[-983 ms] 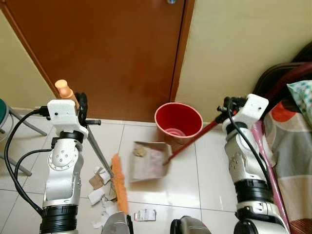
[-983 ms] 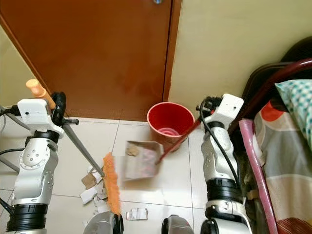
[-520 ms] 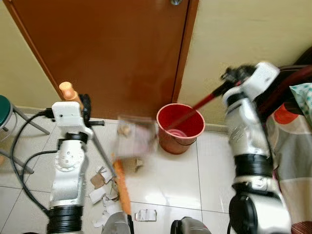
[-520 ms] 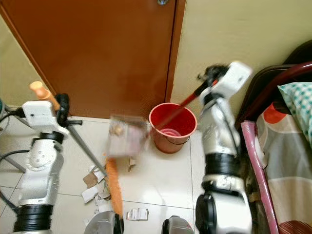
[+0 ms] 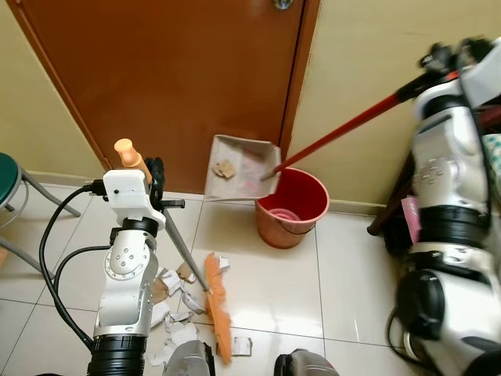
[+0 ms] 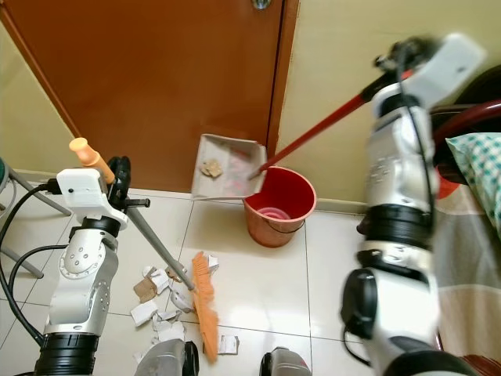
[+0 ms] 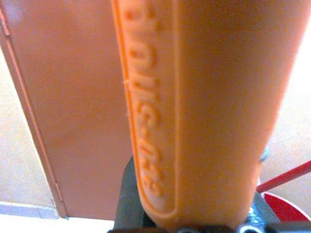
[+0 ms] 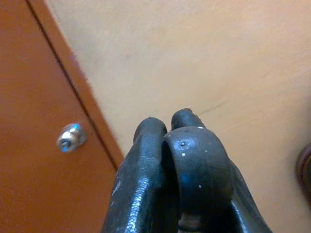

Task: Sweep floor

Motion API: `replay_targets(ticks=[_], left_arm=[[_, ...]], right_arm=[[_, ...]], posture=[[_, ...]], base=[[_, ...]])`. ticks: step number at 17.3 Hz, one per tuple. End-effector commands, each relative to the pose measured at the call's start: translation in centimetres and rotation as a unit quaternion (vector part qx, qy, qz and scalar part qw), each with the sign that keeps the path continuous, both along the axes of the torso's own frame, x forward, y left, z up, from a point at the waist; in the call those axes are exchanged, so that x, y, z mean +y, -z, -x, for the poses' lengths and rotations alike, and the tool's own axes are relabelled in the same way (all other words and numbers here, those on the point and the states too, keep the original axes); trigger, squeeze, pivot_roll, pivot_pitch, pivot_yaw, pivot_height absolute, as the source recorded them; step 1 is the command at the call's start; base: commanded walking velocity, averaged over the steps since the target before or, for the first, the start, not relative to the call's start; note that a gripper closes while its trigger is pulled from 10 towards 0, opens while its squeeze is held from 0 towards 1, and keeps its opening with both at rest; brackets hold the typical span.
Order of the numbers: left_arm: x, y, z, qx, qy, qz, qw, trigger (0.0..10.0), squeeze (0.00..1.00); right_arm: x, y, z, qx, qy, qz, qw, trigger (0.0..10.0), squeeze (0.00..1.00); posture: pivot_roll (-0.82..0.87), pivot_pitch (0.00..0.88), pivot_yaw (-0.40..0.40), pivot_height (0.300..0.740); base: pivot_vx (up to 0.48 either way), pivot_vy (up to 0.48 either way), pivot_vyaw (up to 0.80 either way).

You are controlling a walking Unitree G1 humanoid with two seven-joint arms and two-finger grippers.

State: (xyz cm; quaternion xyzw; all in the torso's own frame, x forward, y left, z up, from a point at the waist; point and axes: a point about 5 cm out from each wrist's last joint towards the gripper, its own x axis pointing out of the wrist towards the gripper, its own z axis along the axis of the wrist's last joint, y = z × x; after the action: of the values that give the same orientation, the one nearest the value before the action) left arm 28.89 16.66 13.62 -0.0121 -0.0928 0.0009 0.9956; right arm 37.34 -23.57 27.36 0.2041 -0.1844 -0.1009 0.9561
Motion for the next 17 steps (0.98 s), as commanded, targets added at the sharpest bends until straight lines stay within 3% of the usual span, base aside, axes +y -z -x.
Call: replay_targets(ticks=[1, 5, 8, 13, 15, 17], left_arm=[[0.1, -0.2, 0.1, -0.004, 0.004, -0.005, 1.000, 10.0, 0.00], [-0.3, -0.1, 0.0, 0.000, 0.014, -0.001, 1.000, 10.0, 0.00], [-0.4, 0.0, 0.0, 0.004, 0.020, 0.000, 1.000, 10.0, 0.00], [-0.6, 0.0, 0.1, 0.006, 0.027, 0.001, 1.000, 10.0, 0.00], [-0.6, 0.2, 0.3, 0.009, 0.030, 0.001, 1.000, 10.0, 0.00], [-0.7, 0.3, 0.3, 0.010, 0.032, 0.001, 0.999, 10.0, 0.00]], right_arm=[[-1.0, -2.2, 0.4, -0.045, 0.014, 0.003, 0.999, 10.0, 0.00], [-4.1, -3.6, 1.6, -0.058, 0.059, 0.088, 0.993, 10.0, 0.00], [-4.5, -3.8, 2.1, -0.066, 0.068, 0.124, 0.988, 10.0, 0.00], [-1.5, -2.8, 1.8, -0.071, 0.036, 0.220, 0.972, 10.0, 0.00], [1.1, -2.8, 2.0, -0.095, 0.003, 0.305, 0.948, 10.0, 0.00], [2.5, -2.6, 2.2, -0.109, -0.020, 0.338, 0.934, 10.0, 0.00]], posture=[[-0.05, 0.000, -0.014, 0.740], [-0.06, 0.005, -0.007, 0.740], [-0.06, 0.010, 0.002, 0.740], [-0.05, 0.021, 0.002, 0.740], [-0.05, 0.024, 0.002, 0.740], [-0.05, 0.025, 0.003, 0.740]], base=[[0.000, 0.000, 0.00], [0.000, 0.000, 0.00], [0.000, 0.000, 0.00], [0.000, 0.000, 0.00], [0.000, 0.000, 0.00], [0.000, 0.000, 0.00]])
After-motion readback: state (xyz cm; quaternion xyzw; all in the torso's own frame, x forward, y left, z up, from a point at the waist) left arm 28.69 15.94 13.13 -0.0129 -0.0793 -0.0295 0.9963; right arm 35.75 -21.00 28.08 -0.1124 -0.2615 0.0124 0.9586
